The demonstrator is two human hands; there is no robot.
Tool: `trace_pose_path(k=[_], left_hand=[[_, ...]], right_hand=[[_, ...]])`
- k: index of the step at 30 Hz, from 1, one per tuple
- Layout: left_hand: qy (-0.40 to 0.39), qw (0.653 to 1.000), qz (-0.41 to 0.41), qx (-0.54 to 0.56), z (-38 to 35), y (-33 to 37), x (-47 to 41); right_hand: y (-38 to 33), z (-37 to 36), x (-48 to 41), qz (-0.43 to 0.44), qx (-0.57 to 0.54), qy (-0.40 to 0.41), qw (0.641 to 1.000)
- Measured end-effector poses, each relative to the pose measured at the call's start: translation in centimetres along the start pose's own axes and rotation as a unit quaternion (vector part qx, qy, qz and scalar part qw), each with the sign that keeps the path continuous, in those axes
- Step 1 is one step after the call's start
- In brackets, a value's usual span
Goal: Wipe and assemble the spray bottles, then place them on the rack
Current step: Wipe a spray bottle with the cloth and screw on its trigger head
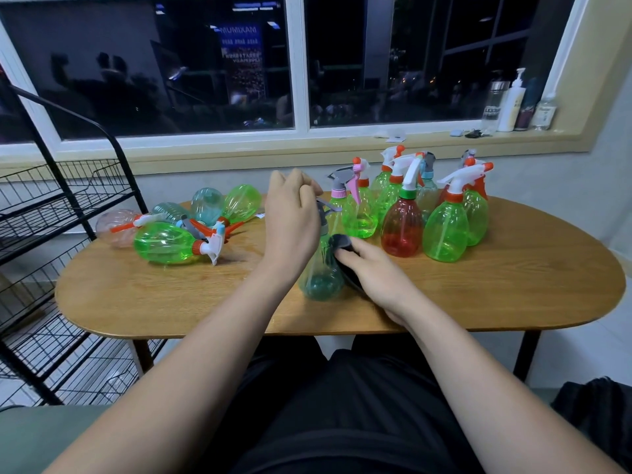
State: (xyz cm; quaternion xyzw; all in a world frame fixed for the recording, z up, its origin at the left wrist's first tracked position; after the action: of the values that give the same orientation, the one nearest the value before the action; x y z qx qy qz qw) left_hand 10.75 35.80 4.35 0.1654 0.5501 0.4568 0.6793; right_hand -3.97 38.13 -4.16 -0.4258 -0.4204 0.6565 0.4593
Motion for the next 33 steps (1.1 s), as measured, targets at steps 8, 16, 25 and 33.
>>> trace_pose_path(k=[8,16,25,33], left_hand=[[-0.042,0.999,0.023,-0.020,-0.6,-0.9,0.0],[-0.070,0.997,0.027,-0.016,-1.3,-1.5,-0.3],[-0.142,0.989,0.031,-0.020,-1.6,-1.5,-0.2],[-0.161,0.985,0.028,-0.046,-1.4,-1.3,-0.1]], right_hand=[[-0.2,-1.0,0.7,0.037,-0.012,-0.025,0.999],[0.7,-0.2,1.1,-0.019,0.109,-0.041,0.993],[-1.8,-0.6,1.0,0.057,0.078,-0.026,0.995],[1.9,-0.6,1.0,-0.077,0.213,-0.060,0.972]])
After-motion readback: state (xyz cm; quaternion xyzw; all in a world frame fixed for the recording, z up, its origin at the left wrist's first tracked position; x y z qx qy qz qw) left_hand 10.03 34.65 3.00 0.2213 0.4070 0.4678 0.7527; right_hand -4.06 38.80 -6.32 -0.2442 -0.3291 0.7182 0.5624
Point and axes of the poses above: each hand's wrist, its own x-axis away from the middle knuckle, its own z-axis out of the back of the hand, y = z × x, the point moved 4 cm from there along -x, towards the middle knuckle, and after that the axes turned 8 degrees about -y, right-handed, at the moved point
